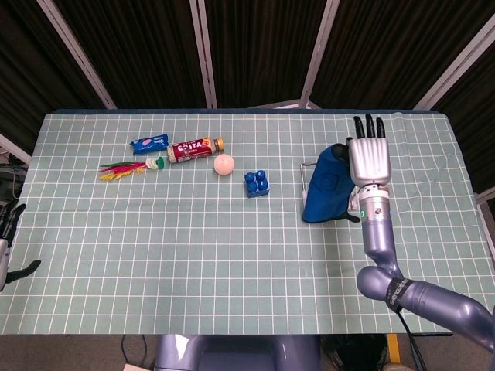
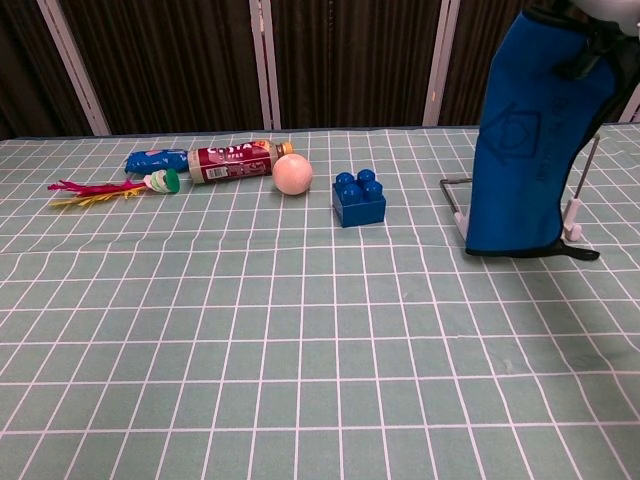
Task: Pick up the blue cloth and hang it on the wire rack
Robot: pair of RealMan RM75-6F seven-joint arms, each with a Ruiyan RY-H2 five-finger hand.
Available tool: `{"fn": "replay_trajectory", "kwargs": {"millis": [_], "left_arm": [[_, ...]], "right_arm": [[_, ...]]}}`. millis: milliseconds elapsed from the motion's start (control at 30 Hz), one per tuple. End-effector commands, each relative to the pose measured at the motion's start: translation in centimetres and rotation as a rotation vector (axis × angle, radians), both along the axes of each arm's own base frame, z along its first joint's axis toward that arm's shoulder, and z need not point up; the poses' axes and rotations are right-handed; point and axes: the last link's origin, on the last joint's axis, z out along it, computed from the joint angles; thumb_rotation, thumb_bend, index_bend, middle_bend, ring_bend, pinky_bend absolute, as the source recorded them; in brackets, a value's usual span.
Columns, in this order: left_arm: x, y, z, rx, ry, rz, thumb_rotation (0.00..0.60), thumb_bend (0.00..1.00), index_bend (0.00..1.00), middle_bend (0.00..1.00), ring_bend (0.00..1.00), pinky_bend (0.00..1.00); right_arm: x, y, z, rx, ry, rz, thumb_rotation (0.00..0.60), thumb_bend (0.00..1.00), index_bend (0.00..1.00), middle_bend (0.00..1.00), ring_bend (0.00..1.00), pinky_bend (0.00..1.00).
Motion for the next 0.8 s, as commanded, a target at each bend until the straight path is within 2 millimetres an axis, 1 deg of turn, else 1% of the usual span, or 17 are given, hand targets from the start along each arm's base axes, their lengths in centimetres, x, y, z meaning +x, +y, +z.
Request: {"fn": "replay_trajectory", "kwargs": {"millis": [33, 100, 167, 233, 300, 400, 533, 800], "left_arm": [[-0.1, 0.1, -0.1, -0.002, 0.005, 0.007, 0.6, 0.0, 0.0, 0.0, 0.0, 0.0], [-0.2, 0.2, -0.2, -0.004, 0.008, 0.013, 0.6, 0.0, 0.0, 0.0, 0.0, 0.0], [-0.3, 0.3, -0.3, -0.005, 0.011, 0.017, 0.6, 0.0, 0.0, 0.0, 0.0, 0.0], [-0.4, 0.3, -0.3, -0.006, 0.014, 0.02, 0.6, 0.0, 0.0, 0.0, 0.0, 0.0], [-0.5, 0.4, -0.4, -0.008, 0.017, 0.025, 0.6, 0.0, 0.0, 0.0, 0.0, 0.0], [-0.6, 0.5, -0.6, -0.012, 0.022, 0.031, 0.6, 0.0, 0.0, 0.0, 0.0, 0.0], [-0.7, 0.7, -0.7, -0.016, 0.027, 0.038, 0.6, 0.0, 0.0, 0.0, 0.0, 0.0], [-0.9, 0.9, -0.8, -0.016, 0.033, 0.046, 0.6, 0.0, 0.0, 0.0, 0.0, 0.0]], "right_arm": [[0.1, -0.6, 0.2, -0.004, 0.012, 0.001, 0.6, 0.4, 0.77, 0.09, 0.0, 0.09], [-0.1, -0.9, 0.2, 0.007, 0.026, 0.002, 0.6, 0.4, 0.77, 0.09, 0.0, 0.09], [-0.3, -1.3, 0.2, 0.021, 0.039, 0.0, 0.6, 0.4, 0.81, 0.09, 0.0, 0.09], [-0.4, -1.7, 0.3, 0.029, 0.057, 0.006, 0.6, 0.4, 0.83, 0.09, 0.0, 0.09], [-0.8, -2.2, 0.4, 0.043, 0.082, 0.012, 0.6, 0.4, 0.81, 0.09, 0.0, 0.09], [-1.2, -2.7, 0.3, 0.066, 0.078, 0.015, 0.6, 0.4, 0.82, 0.09, 0.0, 0.09], [-1.6, -3.1, 0.1, 0.066, 0.088, 0.011, 0.6, 0.4, 0.76, 0.09, 0.0, 0.09], [-1.6, -3.8, -0.6, 0.077, 0.077, 0.0, 0.6, 0.4, 0.76, 0.09, 0.0, 0.09]]}}
